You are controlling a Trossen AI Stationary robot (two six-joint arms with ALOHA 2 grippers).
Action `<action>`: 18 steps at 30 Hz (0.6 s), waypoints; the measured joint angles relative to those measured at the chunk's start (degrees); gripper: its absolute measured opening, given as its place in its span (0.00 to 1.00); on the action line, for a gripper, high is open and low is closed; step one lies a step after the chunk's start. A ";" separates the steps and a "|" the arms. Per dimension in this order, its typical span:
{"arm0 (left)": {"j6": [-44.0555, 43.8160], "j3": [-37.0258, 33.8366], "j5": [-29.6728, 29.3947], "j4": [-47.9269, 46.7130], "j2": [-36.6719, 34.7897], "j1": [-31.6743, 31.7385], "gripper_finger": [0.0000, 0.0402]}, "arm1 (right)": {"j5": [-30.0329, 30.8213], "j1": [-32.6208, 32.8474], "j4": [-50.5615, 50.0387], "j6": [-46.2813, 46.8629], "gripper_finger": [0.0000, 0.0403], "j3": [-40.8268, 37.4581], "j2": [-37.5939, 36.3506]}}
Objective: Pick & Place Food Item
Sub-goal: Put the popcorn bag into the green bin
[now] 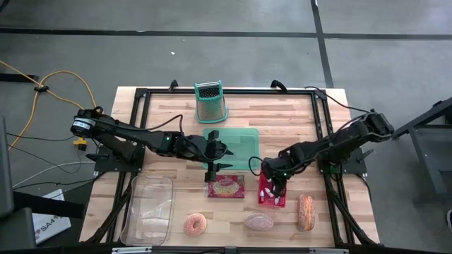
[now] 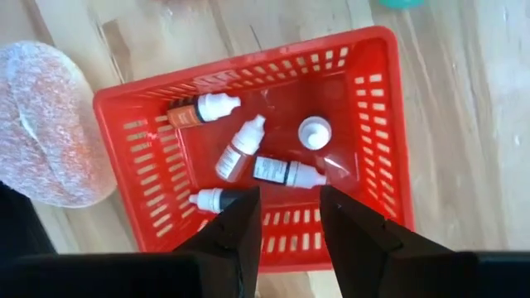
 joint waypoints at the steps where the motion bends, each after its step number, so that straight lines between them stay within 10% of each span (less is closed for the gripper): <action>1: -0.01 0.00 0.00 0.00 0.00 0.00 0.49 | 0.02 -0.21 -0.05 -0.80 0.28 -0.01 -0.06; 18: -0.01 0.00 0.01 0.88 0.01 0.00 0.49 | 6.42 -13.12 -2.94 -12.86 0.28 -0.03 -8.56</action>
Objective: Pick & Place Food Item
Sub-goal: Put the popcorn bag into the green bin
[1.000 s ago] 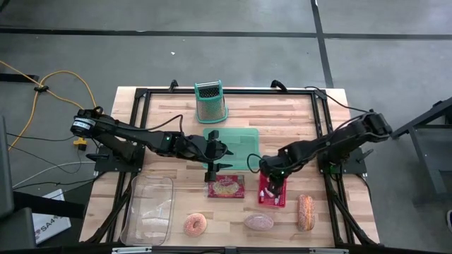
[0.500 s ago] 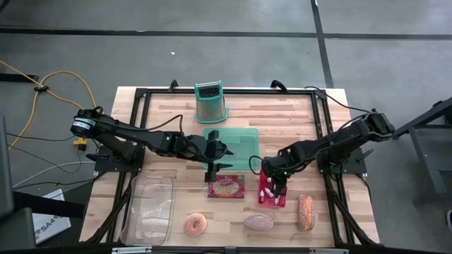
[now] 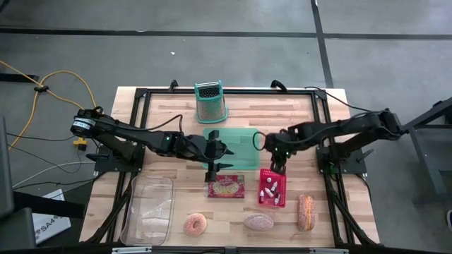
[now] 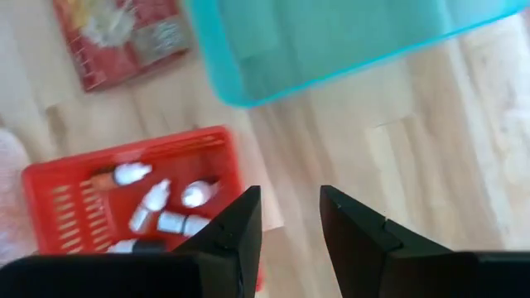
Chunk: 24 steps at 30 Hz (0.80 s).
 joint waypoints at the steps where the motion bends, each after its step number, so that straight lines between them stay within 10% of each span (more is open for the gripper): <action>1: 0.01 0.00 -0.02 0.44 0.00 0.00 0.49 | -0.01 -0.93 -0.37 -0.59 0.28 0.00 -0.26; 24: 0.00 0.00 -0.01 1.95 -0.02 0.00 0.49 | -5.34 -27.64 -5.29 -11.12 0.28 -0.04 -4.38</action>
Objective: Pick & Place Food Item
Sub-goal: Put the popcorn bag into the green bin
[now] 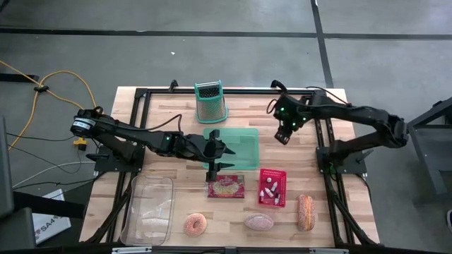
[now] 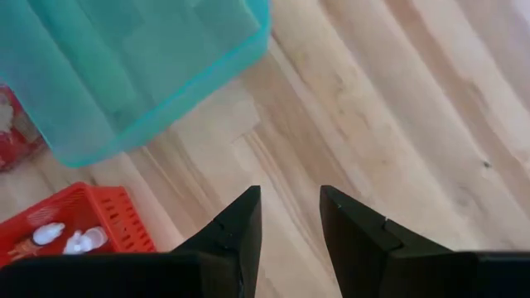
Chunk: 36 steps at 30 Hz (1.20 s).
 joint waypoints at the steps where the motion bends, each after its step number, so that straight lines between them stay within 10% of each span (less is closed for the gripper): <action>1: 0.01 0.00 0.00 -0.01 0.00 0.00 0.49 | 0.02 -0.66 -0.18 -0.65 0.28 0.00 -0.59; 36: 0.89 0.00 -0.01 0.03 0.00 0.00 0.49 | 0.41 -6.75 8.22 -1.62 0.28 0.00 -7.69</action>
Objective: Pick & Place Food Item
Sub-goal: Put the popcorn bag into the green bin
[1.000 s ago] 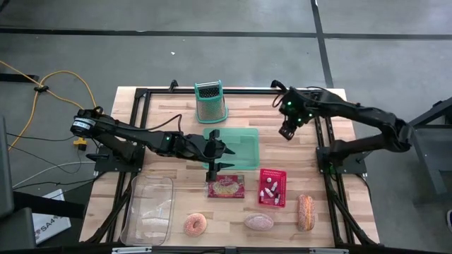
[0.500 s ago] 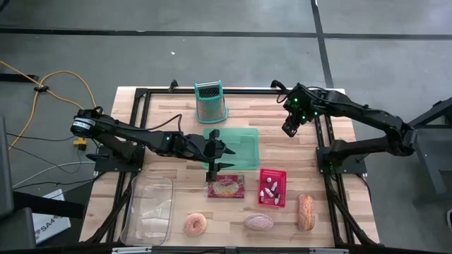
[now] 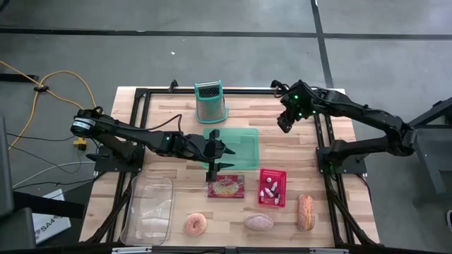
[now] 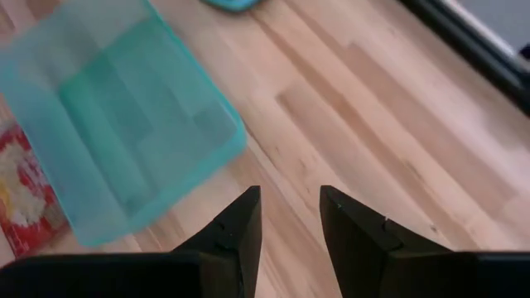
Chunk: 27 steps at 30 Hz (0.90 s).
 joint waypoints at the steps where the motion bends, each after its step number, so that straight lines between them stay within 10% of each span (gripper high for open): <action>1: -0.24 0.00 0.00 0.00 0.00 0.00 0.49 | -0.01 0.00 0.79 0.00 0.28 0.00 0.01; 27: 2.20 0.00 1.33 0.87 0.00 0.00 0.49 | -0.01 0.02 11.97 0.00 0.28 0.00 0.02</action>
